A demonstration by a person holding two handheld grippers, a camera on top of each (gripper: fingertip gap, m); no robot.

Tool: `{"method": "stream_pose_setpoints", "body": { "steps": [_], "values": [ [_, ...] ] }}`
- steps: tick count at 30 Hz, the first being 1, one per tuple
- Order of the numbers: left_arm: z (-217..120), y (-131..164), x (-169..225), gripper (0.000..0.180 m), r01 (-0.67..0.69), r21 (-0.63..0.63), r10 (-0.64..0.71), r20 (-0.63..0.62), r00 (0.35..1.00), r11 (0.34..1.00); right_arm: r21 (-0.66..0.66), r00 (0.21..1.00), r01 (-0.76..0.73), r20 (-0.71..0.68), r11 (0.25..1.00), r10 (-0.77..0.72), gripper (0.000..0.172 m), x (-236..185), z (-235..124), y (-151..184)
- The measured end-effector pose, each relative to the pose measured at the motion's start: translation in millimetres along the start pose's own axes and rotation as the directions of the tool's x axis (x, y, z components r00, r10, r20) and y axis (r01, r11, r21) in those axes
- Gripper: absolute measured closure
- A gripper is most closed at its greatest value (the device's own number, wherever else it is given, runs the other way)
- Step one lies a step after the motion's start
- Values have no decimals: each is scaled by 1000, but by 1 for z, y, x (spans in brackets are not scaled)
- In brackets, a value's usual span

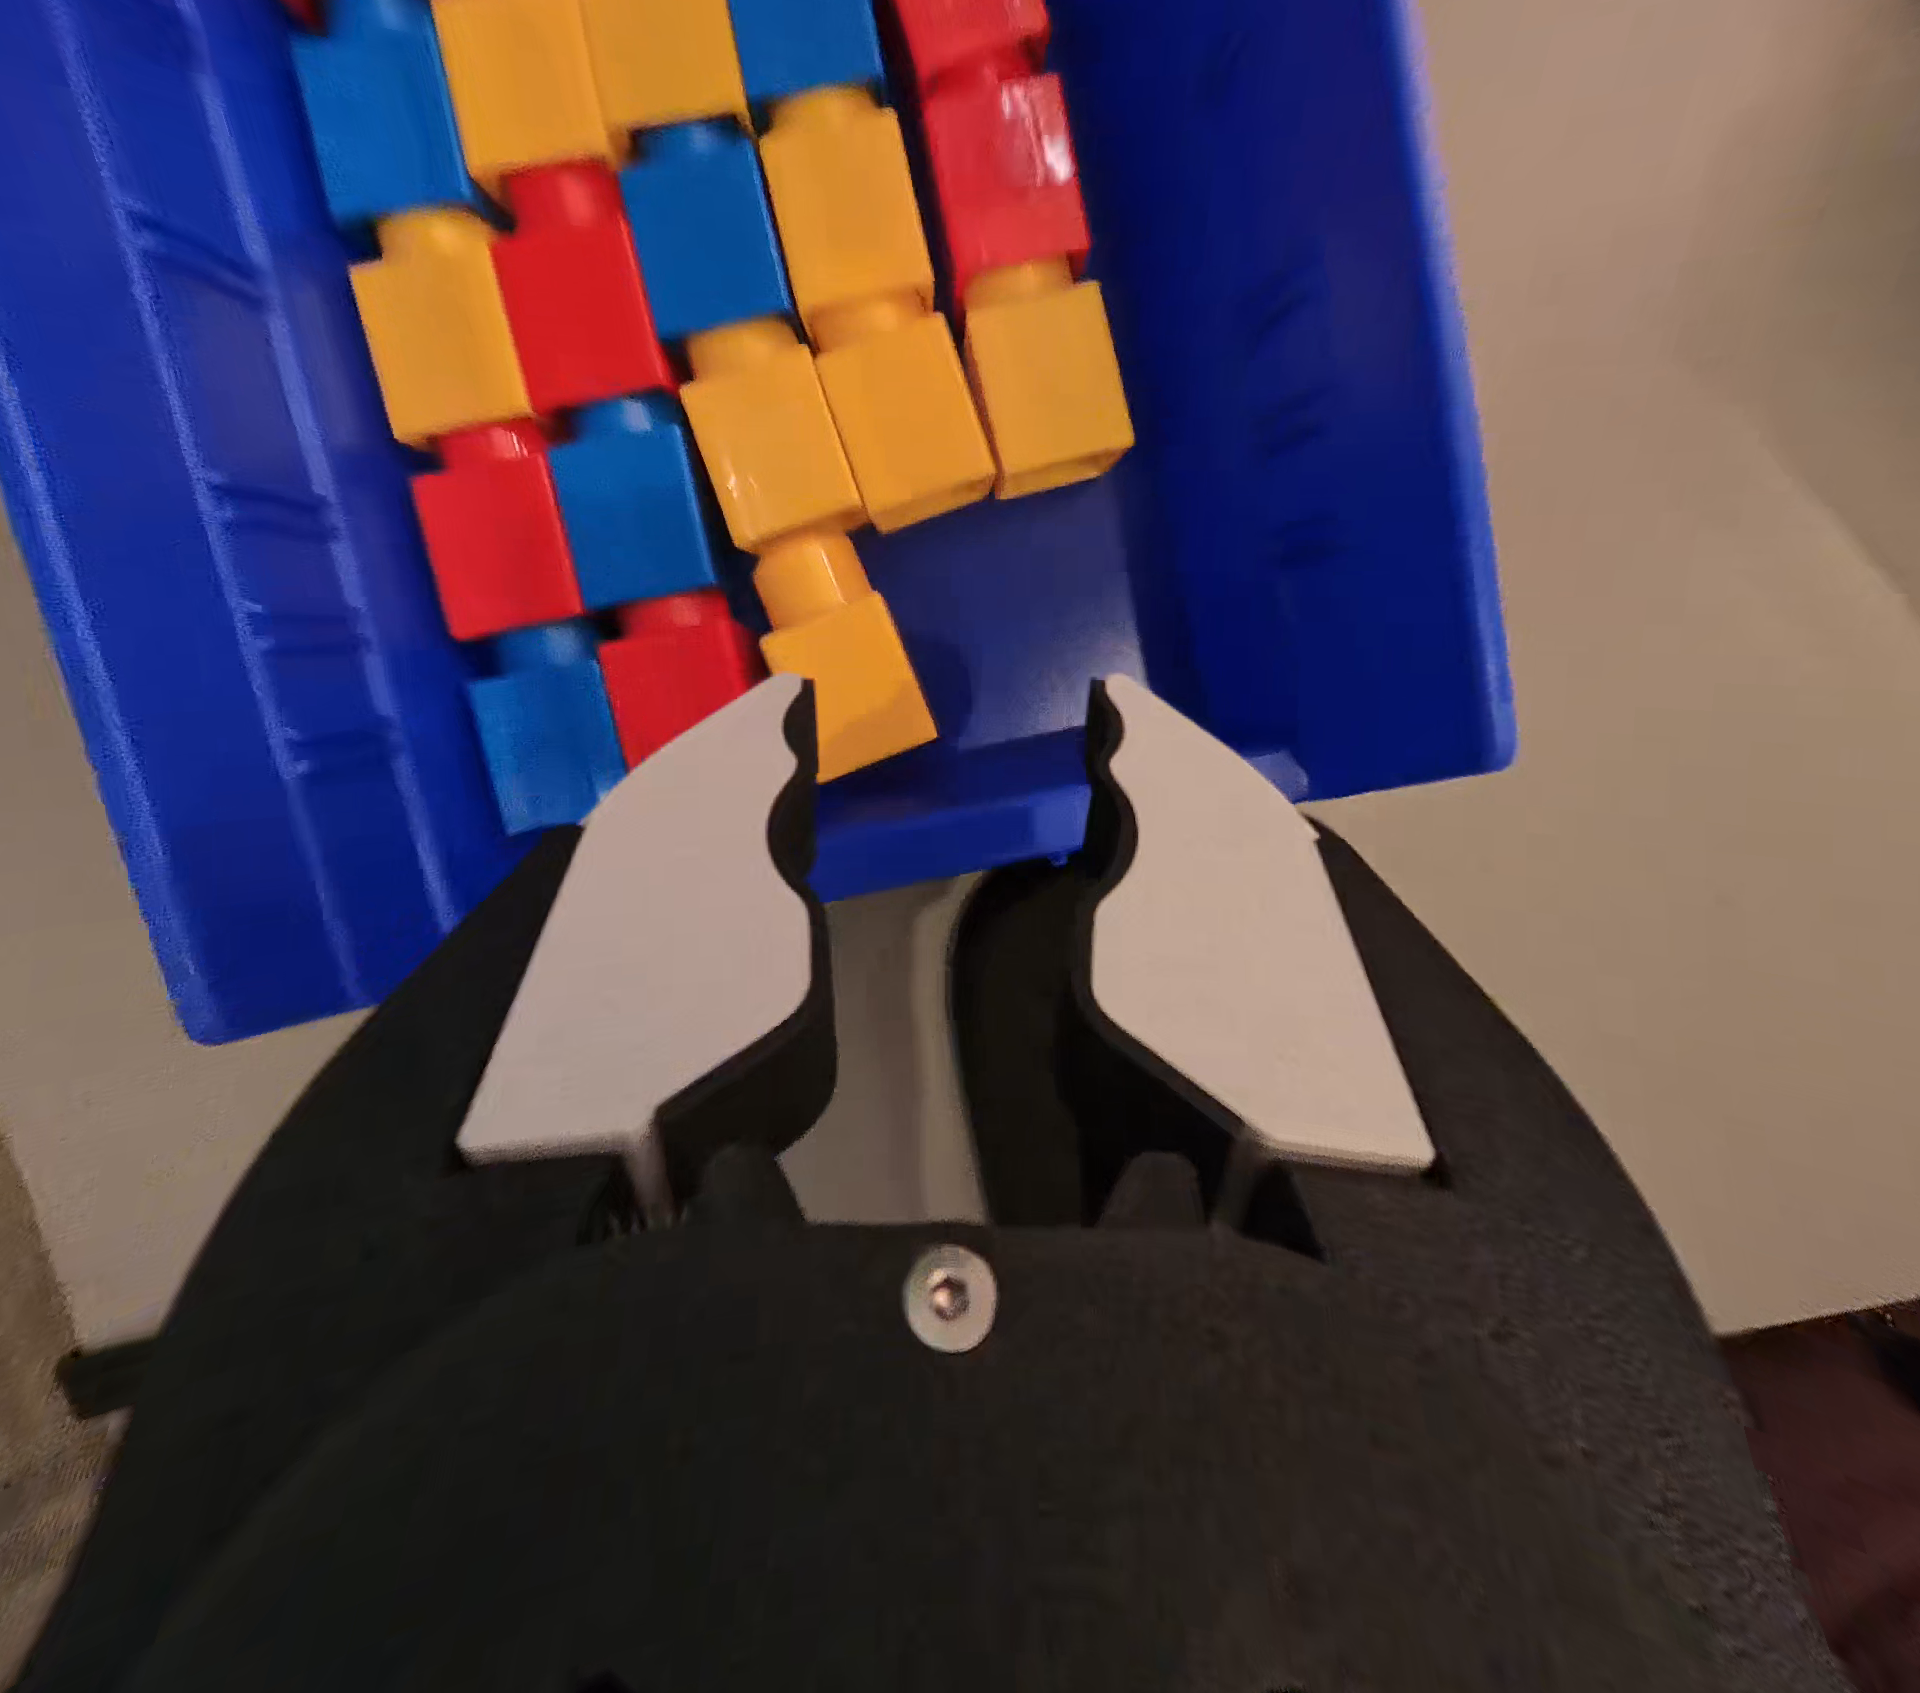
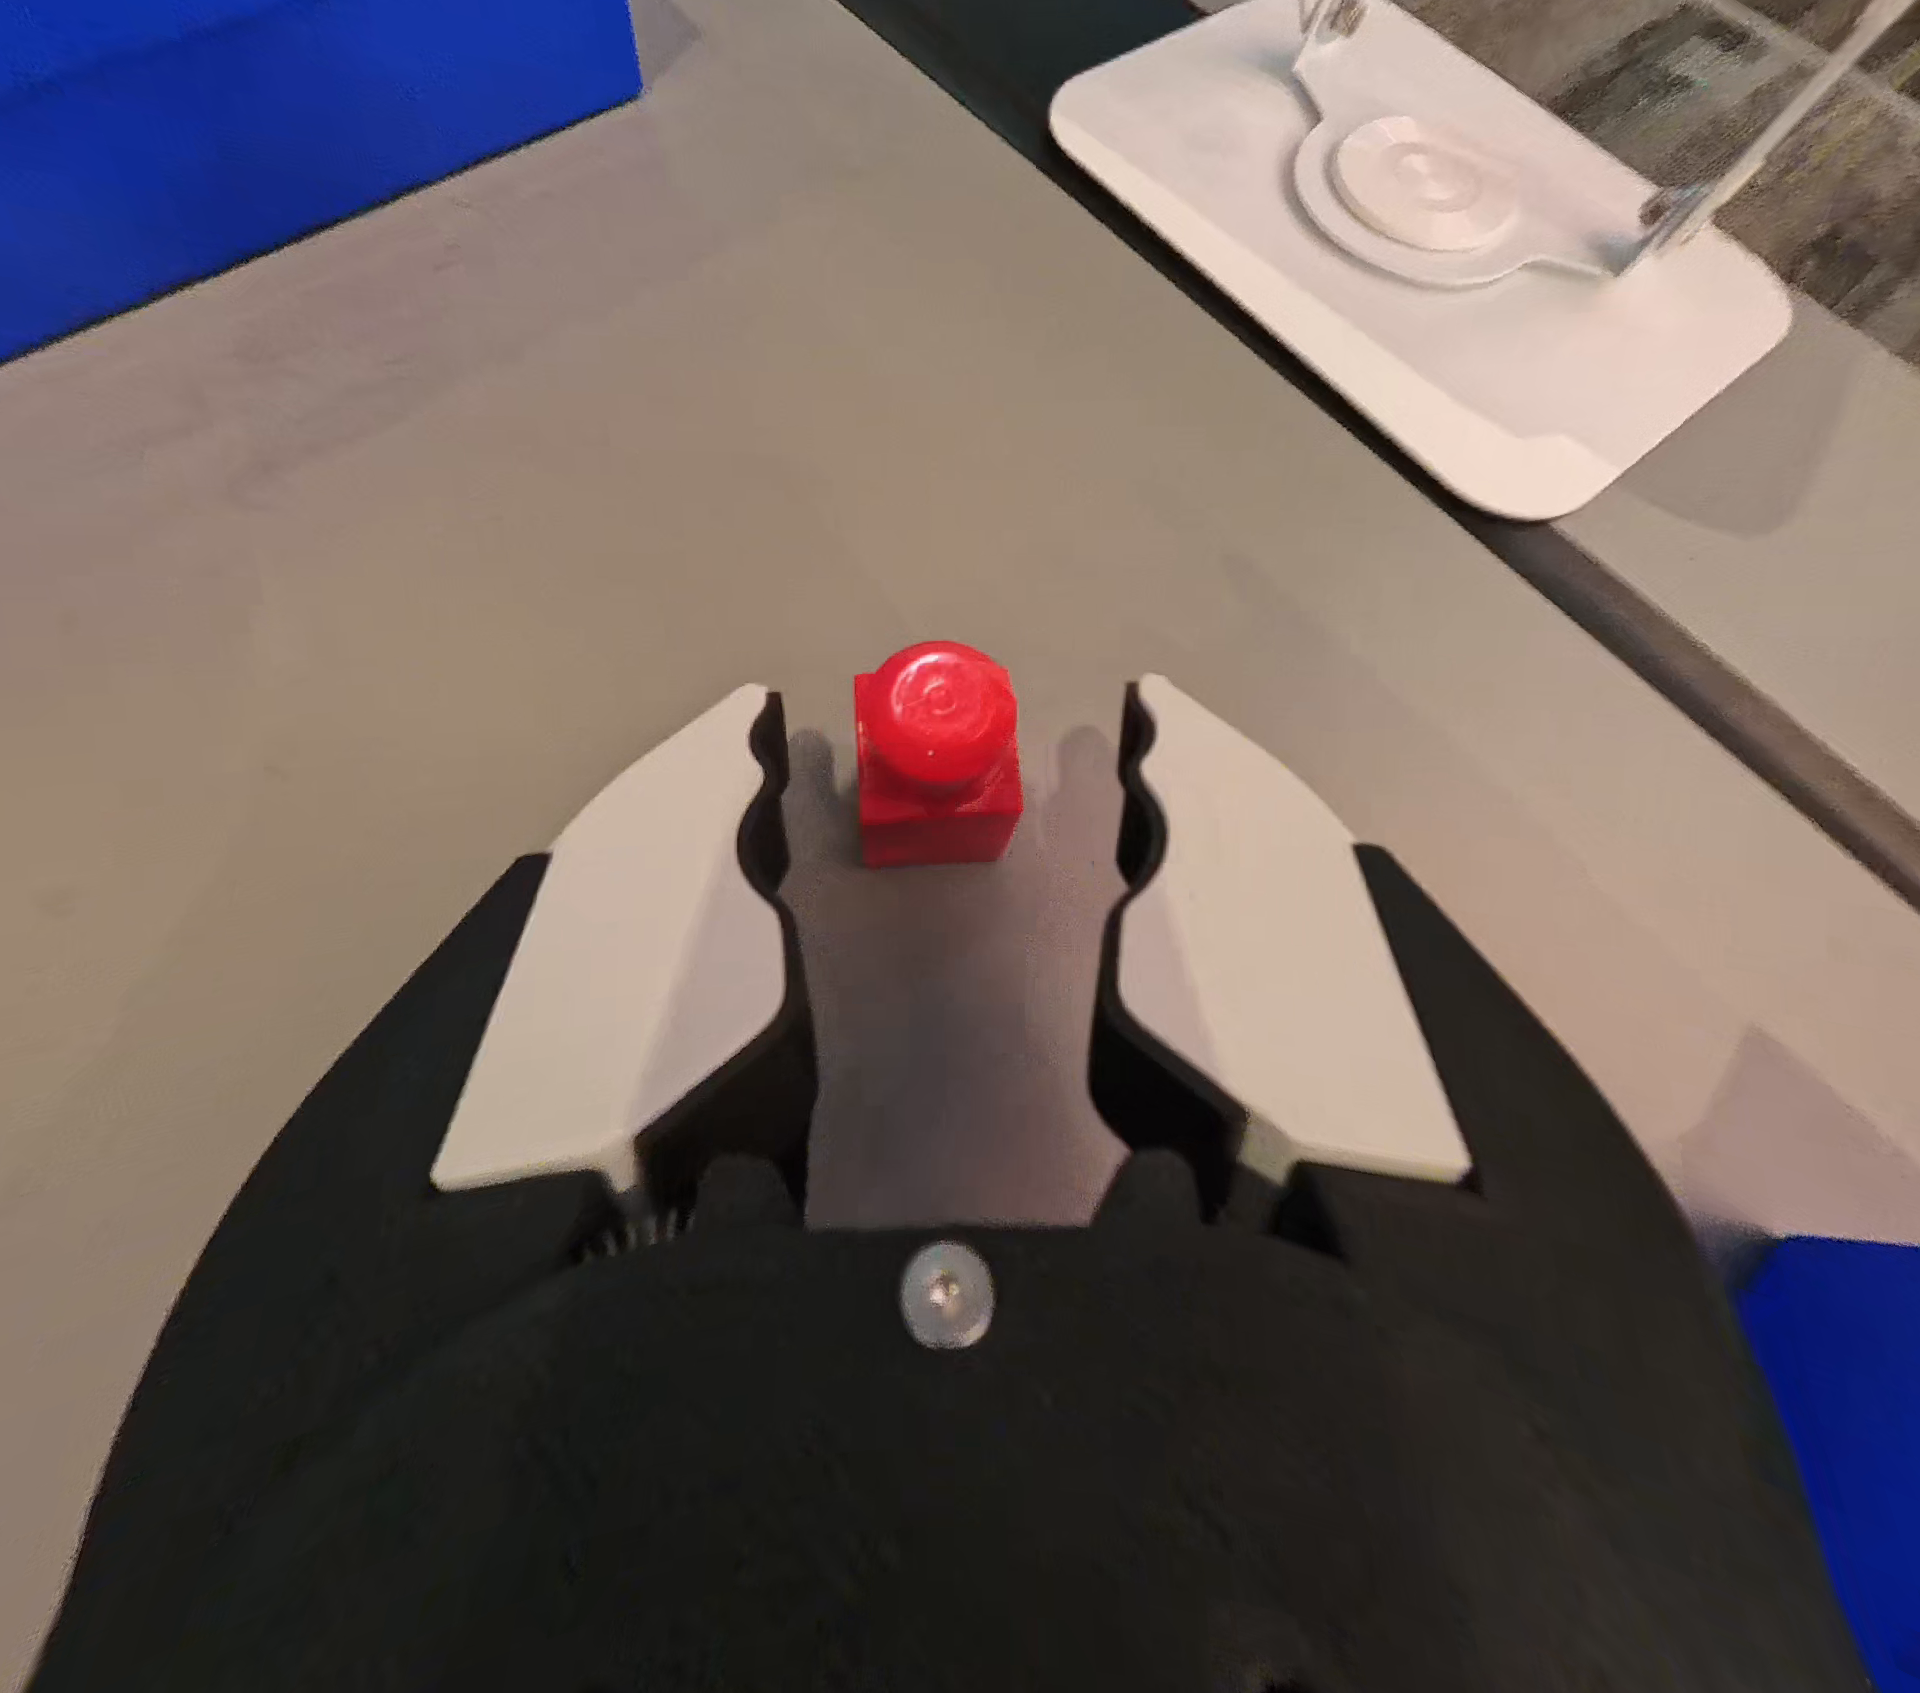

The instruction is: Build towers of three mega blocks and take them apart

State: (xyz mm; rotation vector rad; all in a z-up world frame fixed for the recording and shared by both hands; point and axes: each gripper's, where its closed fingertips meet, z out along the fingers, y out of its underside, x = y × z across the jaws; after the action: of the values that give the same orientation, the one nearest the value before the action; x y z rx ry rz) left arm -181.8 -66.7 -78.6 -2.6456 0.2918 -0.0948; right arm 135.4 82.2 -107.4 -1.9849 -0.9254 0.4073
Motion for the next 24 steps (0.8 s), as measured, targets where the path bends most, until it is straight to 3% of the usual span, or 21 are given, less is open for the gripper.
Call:
{"method": "stream_pose_setpoints", "body": {
  "steps": [1,9,24],
  "values": [
    [4,3,-5,131,3,-27,-2,29,1000,1000,16,1000,15,-12,1000,-15,108,0,-3,-5],
    [29,15,-19,125,85,-249,-67,79,995,965,126,1000,-15,9,992,14,109,-4,-29,-37],
    [53,34,-16,131,108,-436,-73,95,993,893,141,1000,-13,13,990,11,107,-4,-36,-45]
  ]
}}
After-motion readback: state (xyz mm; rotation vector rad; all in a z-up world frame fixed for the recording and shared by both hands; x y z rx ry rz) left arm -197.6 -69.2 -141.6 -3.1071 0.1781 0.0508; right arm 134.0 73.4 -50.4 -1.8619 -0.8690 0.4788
